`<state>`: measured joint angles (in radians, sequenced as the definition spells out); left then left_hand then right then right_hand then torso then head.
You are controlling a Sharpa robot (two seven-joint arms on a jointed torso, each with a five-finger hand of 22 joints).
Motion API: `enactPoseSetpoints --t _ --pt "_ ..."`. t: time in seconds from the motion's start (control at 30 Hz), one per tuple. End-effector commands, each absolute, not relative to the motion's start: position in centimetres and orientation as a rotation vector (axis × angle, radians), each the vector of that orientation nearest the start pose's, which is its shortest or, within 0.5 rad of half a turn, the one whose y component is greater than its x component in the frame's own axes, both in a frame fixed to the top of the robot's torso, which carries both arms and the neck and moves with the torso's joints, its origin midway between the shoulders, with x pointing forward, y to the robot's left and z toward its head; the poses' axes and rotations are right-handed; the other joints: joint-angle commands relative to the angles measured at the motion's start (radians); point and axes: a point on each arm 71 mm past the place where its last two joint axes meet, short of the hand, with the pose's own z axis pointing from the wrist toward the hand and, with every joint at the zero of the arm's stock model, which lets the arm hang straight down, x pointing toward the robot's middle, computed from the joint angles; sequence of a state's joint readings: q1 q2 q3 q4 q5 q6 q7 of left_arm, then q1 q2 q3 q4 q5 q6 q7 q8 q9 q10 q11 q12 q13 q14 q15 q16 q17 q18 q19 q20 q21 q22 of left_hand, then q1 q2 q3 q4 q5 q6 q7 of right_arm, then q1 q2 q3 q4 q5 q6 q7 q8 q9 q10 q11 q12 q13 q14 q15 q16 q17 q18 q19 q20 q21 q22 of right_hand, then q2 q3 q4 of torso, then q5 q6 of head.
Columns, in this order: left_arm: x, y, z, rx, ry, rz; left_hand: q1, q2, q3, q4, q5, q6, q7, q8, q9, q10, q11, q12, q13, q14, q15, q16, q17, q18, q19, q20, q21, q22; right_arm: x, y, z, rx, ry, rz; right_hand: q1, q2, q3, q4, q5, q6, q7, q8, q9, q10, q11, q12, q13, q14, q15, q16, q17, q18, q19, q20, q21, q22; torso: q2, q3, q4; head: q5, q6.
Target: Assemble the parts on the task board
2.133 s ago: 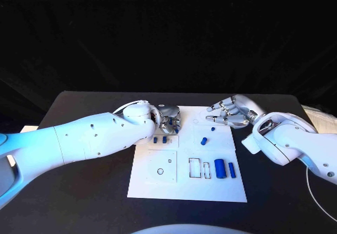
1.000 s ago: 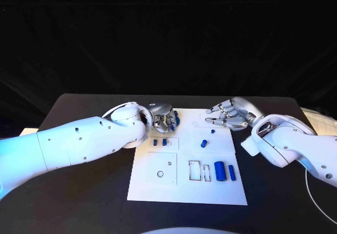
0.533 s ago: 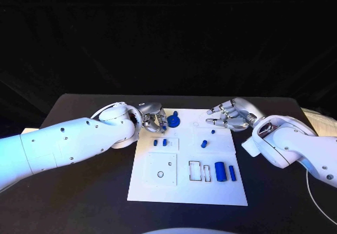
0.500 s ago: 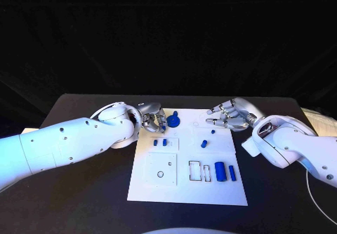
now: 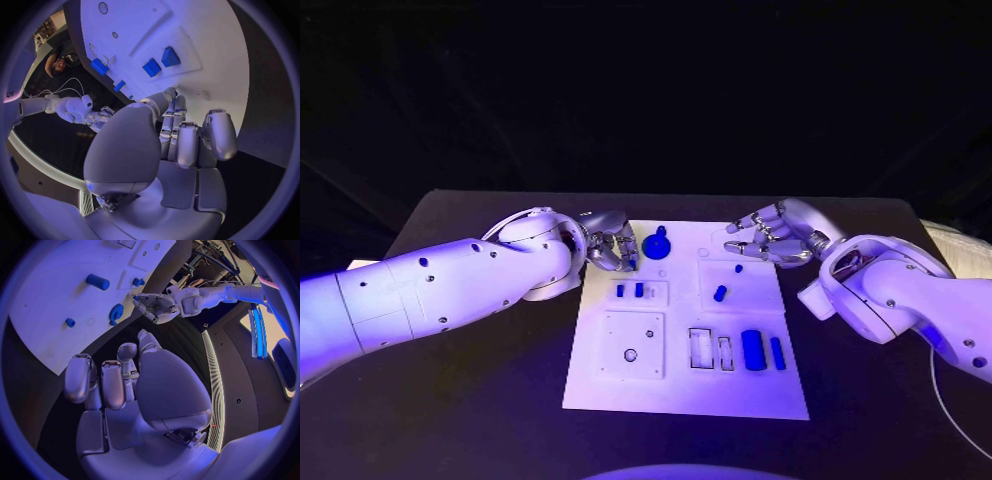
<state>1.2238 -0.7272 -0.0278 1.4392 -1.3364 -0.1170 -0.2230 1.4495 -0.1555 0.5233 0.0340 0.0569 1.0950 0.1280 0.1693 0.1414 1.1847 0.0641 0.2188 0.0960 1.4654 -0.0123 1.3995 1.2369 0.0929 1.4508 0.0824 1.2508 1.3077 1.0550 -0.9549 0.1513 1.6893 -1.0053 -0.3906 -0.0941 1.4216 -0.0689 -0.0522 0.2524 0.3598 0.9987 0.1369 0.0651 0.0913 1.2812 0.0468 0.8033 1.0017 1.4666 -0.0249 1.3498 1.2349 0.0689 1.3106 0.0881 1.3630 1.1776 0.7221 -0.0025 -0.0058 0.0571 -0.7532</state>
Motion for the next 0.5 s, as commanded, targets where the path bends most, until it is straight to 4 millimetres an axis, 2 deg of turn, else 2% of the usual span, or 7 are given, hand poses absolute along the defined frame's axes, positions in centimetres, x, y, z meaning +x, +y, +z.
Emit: enactPoseSetpoints --t 0.03,0.5 --pt "50.40 16.76 -19.26 0.090 1.935 -0.616 -0.011 0.003 0.001 -0.001 0.001 0.009 0.001 -0.006 0.001 0.006 -0.002 -0.004 0.000 0.040 -0.007 0.004 -0.001 -0.018 0.007 0.000 0.001 0.008 45.71 -21.55 -16.88 0.385 1.670 0.959 0.002 0.012 -0.006 -0.001 0.005 0.007 -0.002 0.004 0.001 -0.002 -0.001 0.002 0.000 0.040 -0.002 -0.003 0.001 0.018 -0.006 -0.003 -0.003 -0.001 0.001 0.0001 -0.0006 0.002 -0.001" --pt "50.64 16.37 -19.48 0.101 1.941 -0.608 -0.021 0.001 -0.004 0.001 0.000 0.011 0.000 -0.009 0.000 0.009 -0.003 -0.009 0.001 0.039 -0.007 0.003 -0.003 -0.017 0.006 0.001 -0.002 0.007 45.66 -21.49 -16.85 0.382 1.670 0.962 0.002 0.012 -0.006 -0.001 0.005 0.007 -0.002 0.004 0.001 -0.002 -0.001 0.002 0.000 0.040 -0.002 -0.003 0.001 0.018 -0.006 -0.003 -0.003 -0.001 0.000 0.0004 -0.0001 0.003 -0.005"
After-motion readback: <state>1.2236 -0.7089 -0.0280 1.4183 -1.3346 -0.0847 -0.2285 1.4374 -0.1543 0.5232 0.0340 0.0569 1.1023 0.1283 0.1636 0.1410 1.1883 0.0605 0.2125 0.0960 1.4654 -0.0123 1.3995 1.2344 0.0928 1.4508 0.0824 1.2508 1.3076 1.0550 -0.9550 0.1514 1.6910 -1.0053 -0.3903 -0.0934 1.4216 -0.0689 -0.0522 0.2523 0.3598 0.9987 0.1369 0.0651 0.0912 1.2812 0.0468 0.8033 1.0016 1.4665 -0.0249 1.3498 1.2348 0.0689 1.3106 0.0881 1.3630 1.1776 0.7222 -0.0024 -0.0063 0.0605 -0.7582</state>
